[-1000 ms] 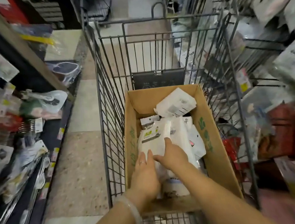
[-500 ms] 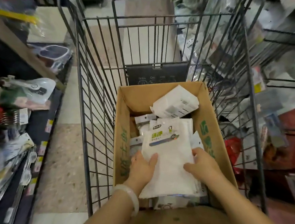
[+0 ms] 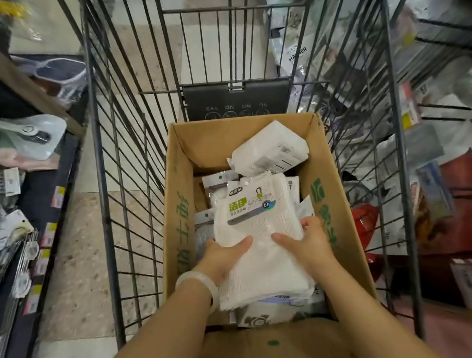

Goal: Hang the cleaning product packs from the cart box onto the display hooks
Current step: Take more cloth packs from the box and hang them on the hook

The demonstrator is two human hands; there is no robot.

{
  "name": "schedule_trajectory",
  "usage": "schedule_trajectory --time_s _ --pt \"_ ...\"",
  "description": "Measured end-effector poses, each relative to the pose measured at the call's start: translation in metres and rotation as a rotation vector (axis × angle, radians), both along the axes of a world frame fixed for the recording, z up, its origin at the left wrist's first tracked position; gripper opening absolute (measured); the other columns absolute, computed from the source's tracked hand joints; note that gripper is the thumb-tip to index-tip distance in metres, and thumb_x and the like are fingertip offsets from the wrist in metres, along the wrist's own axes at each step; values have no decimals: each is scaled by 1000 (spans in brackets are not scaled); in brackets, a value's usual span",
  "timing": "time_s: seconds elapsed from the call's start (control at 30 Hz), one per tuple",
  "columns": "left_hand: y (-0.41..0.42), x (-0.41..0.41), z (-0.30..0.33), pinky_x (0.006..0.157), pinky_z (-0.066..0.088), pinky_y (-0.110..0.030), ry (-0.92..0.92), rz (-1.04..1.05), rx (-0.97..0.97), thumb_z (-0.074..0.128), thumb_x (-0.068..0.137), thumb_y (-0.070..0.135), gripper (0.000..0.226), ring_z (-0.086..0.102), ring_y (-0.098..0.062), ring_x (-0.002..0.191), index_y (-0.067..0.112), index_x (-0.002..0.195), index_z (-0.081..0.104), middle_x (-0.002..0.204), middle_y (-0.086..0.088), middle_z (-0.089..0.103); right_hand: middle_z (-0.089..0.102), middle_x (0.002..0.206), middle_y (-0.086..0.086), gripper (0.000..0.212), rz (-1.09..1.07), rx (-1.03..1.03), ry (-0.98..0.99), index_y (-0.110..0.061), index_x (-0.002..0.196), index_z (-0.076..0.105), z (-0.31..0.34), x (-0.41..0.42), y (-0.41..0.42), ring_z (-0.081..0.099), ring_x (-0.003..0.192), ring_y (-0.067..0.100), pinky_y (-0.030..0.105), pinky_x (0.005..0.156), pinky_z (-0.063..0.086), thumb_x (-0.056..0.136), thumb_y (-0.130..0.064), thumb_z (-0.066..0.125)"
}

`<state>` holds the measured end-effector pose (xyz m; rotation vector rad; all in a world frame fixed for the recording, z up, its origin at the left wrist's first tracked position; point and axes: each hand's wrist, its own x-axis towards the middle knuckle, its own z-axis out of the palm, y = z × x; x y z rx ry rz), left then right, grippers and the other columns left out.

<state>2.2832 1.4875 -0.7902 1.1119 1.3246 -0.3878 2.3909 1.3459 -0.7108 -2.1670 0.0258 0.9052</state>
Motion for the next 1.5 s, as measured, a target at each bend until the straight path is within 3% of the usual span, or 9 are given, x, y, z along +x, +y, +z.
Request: schedule_trajectory --time_s 0.2,0.5,0.6,0.7,0.9,1.03,1.17,1.33,1.5 --pt "-1 5 42 82 56 -42 -104 79 -135 84 69 22 42 69 -28 88 9 105 69 97 -11 73 49 88 -4 52 -15 18 -43 -10 103 37 -9 -1 -7 53 90 19 28 70 41 75 -23 79" --pt "-1 -14 92 86 55 -47 -425 68 -37 84 68 17 45 70 -29 96 16 111 67 108 -10 73 54 106 -1 58 -106 259 -67 -14 114 38 47 -19 -27 57 88 8 18 64 47 74 -12 79" --pt "4 -22 129 83 57 -45 -563 26 24 81 69 5 56 70 -28 99 11 121 59 113 -13 70 67 110 -1 65 -90 405 66 -15 119 50 81 -22 -38 67 93 16 28 71 55 63 -13 83" --pt "3 -31 175 73 59 -30 -700 -91 101 80 67 -6 53 72 -13 85 12 112 60 103 -7 73 76 96 0 43 -96 546 93 -19 106 65 118 -35 -44 72 86 17 28 66 57 68 -5 79" --pt "0 -62 261 82 58 -35 -901 -310 160 88 60 17 75 68 -20 101 11 125 51 116 -8 68 77 92 -1 46 -342 674 -156 -13 107 66 197 -104 -59 72 78 12 23 60 54 62 -13 78" --pt "-15 -85 315 70 57 -21 -1016 -442 131 75 76 11 40 67 -7 87 29 105 56 103 6 69 75 100 3 50 -437 720 -312 -16 108 65 241 -167 -87 72 89 20 33 71 59 60 -16 78" --pt "-50 -117 359 84 56 -38 -1073 -602 101 83 67 22 49 68 -18 99 29 109 59 109 1 71 72 110 12 55 -582 753 -400 -12 112 64 274 -229 -125 68 101 31 48 87 55 60 -14 82" --pt "-133 -160 390 82 57 -41 -1160 -695 114 88 60 22 63 69 -20 97 16 116 61 107 -1 72 75 101 4 47 -739 687 -564 -15 109 64 313 -314 -194 71 91 20 31 73 59 64 -9 80" --pt "-240 -231 414 59 56 -18 -1255 -839 -55 76 71 -4 38 71 -8 75 15 102 65 82 9 75 73 102 2 31 -942 504 -749 -17 105 65 344 -427 -282 70 82 7 24 72 58 77 -8 75"
